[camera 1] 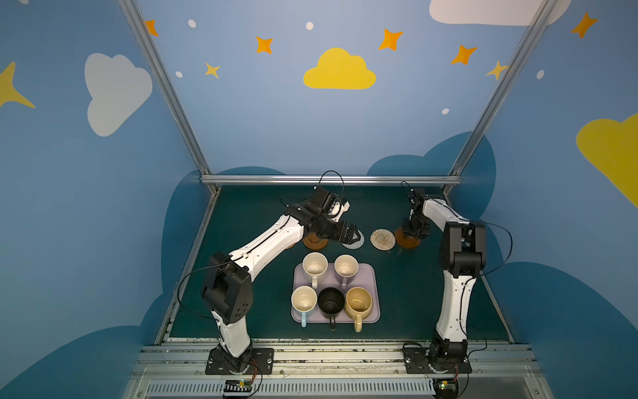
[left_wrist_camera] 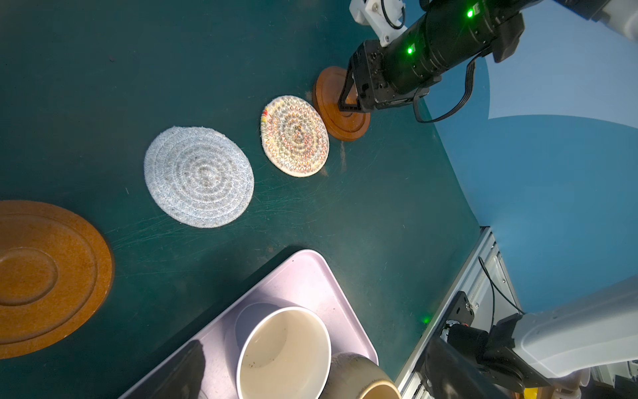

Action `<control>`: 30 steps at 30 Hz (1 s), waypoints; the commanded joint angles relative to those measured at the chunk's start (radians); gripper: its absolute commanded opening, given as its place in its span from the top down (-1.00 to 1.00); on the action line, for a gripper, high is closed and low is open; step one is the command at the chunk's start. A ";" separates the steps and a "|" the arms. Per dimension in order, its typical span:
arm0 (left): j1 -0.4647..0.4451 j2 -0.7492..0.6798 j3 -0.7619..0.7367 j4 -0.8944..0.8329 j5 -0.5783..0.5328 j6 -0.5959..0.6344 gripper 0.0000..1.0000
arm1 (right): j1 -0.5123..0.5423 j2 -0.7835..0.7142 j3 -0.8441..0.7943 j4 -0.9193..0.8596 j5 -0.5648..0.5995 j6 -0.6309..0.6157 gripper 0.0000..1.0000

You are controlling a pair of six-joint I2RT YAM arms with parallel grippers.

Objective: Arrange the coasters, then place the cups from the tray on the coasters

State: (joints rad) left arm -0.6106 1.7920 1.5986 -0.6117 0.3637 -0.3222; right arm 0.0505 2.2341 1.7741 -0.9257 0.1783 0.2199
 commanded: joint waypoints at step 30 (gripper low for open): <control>0.005 -0.025 0.014 -0.003 -0.023 0.000 -1.00 | -0.013 -0.153 -0.107 0.053 -0.092 -0.033 -0.29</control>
State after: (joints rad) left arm -0.6106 1.7920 1.5986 -0.6121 0.3588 -0.3218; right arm 0.0322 2.1620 1.6897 -0.8959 0.1310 0.1963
